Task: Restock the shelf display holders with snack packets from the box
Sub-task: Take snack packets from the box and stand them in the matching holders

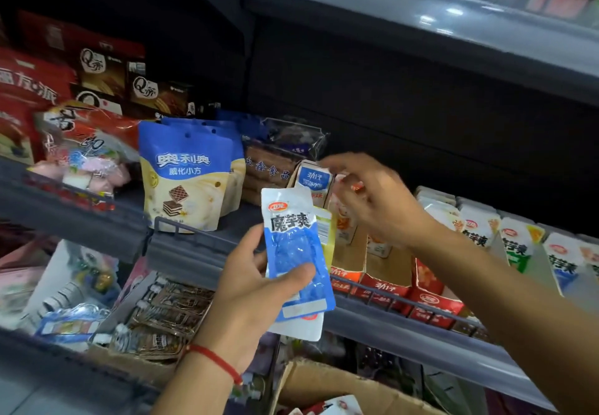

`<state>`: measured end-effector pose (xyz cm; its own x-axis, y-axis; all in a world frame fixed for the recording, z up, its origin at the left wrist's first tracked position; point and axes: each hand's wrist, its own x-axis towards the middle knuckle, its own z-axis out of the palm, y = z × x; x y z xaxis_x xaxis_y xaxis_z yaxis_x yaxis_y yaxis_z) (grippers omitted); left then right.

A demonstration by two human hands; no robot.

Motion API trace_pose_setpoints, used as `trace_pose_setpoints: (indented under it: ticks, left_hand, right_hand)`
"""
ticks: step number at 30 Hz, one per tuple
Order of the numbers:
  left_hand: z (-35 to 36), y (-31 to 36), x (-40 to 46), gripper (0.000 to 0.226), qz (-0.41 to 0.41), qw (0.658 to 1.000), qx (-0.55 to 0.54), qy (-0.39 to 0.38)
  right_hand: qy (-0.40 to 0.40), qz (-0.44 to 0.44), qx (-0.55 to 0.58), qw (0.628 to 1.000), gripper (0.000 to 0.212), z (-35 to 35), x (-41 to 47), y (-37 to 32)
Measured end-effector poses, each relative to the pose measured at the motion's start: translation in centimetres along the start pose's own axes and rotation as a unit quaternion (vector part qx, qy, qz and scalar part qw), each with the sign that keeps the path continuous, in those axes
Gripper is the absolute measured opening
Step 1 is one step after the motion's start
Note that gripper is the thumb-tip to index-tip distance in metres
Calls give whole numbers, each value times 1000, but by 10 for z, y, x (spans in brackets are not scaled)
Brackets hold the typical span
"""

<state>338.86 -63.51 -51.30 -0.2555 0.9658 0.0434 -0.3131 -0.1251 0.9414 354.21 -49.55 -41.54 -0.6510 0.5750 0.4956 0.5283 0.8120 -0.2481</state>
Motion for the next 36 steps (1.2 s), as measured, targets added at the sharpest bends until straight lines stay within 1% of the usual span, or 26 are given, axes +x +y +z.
trace_pose_setpoints:
  ticks: [1, 2, 3, 4, 5, 7, 10, 11, 13, 15, 18, 20, 21, 24, 25, 27, 28, 29, 33, 35, 36]
  left_hand:
    - [2, 0, -1, 47, -6, 1000, 12, -19]
    - [6, -1, -3, 47, -11, 999, 28, -41]
    - [10, -3, -5, 48, -17, 997, 43, -60]
    - [14, -5, -7, 50, -23, 996, 53, -74]
    - [19, -7, -9, 52, -30, 994, 56, -86]
    - [26, -13, -13, 62, -52, 991, 42, -115]
    - [33, -20, -14, 80, -80, 983, -5, -166]
    - [36, -21, -15, 83, -84, 980, -15, -177]
    - [40, -22, -15, 85, -85, 979, -25, -185]
    - [51, -24, -16, 83, -87, 975, -34, -202]
    - [69, -27, -22, 73, -93, 971, -47, -215]
    - [81, -31, -27, 72, -93, 969, -47, -223]
    - [85, -33, -29, 74, -92, 969, -45, -223]
    - [94, -40, -33, 77, -86, 973, -32, -212]
    - [96, -42, -34, 77, -86, 974, -31, -207]
    - [97, -44, -33, 78, -89, 976, -35, -197]
    - [97, -45, -32, 77, -90, 977, -36, -192]
    - [98, -46, -32, 76, -89, 977, -38, -188]
    - [101, -47, -30, 81, -96, 979, -42, -174]
    - [102, -48, -28, 78, -94, 981, -40, -167]
    - [103, -47, -27, 76, -91, 982, -37, -164]
  right_hand:
    - [-58, -18, 37, 997, 35, -6, -9, -10]
    - [-119, -14, 66, 991, 36, -12, -17, -16]
    - [-165, 3, 86, 983, 38, -15, -23, -17]
    - [-185, 26, 100, 977, 41, -17, -30, -16]
    - [-183, 51, 115, 975, 43, -17, -38, -14]
    - [-142, 95, 156, 973, 43, -18, -53, -8]
    - [-53, 188, 220, 956, 31, -27, -75, -2]
    - [-24, 228, 236, 944, 26, -35, -85, 0]
    - [5, 276, 245, 930, 19, -47, -101, 5]
    - [17, 282, 225, 932, 18, -65, -124, 10]
    - [10, 275, 224, 935, 37, -95, -160, 18]
    - [13, 273, 186, 944, 46, -113, -182, 21]
    - [31, 275, 158, 948, 44, -121, -191, 23]
    - [148, 289, 86, 942, 19, -153, -215, 41]
    - [182, 295, 42, 937, 13, -166, -222, 49]
    - [211, 304, -96, 924, 14, -192, -233, 68]
    - [211, 306, -151, 916, 15, -203, -238, 76]
    - [208, 307, -180, 911, 15, -212, -241, 83]
    - [159, 333, -228, 901, 15, -228, -246, 103]
    - [126, 335, -276, 892, 5, -230, -246, 112]
    - [116, 340, -292, 886, 14, -230, -245, 117]
